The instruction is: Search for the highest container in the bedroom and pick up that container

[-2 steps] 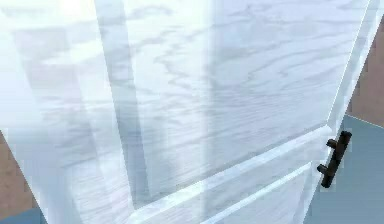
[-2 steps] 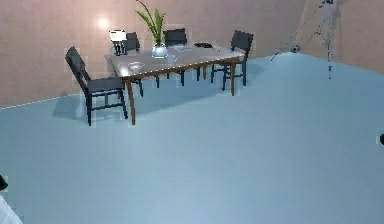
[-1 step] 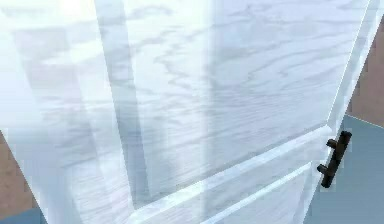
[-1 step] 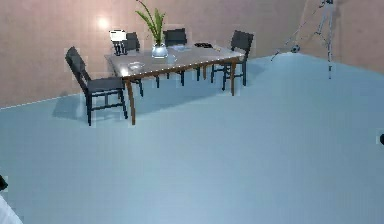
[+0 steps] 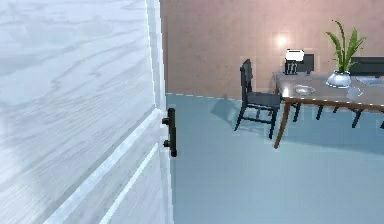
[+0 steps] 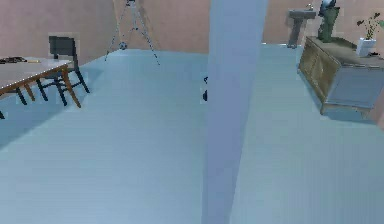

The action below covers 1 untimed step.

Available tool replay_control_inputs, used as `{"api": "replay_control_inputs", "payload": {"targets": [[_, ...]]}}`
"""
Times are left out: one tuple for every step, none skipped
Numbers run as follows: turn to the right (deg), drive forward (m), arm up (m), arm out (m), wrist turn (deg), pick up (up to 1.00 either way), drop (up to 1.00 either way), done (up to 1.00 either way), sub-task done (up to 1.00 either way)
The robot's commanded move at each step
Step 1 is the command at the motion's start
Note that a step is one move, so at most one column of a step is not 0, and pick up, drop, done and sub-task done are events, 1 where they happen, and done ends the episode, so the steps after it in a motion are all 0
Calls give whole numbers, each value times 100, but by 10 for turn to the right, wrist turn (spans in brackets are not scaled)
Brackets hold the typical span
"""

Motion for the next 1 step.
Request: {"api": "replay_control_inputs", "payload": {"targets": [[90, 0, 0, 0, 0, 0, 0, 0, 0]]}}
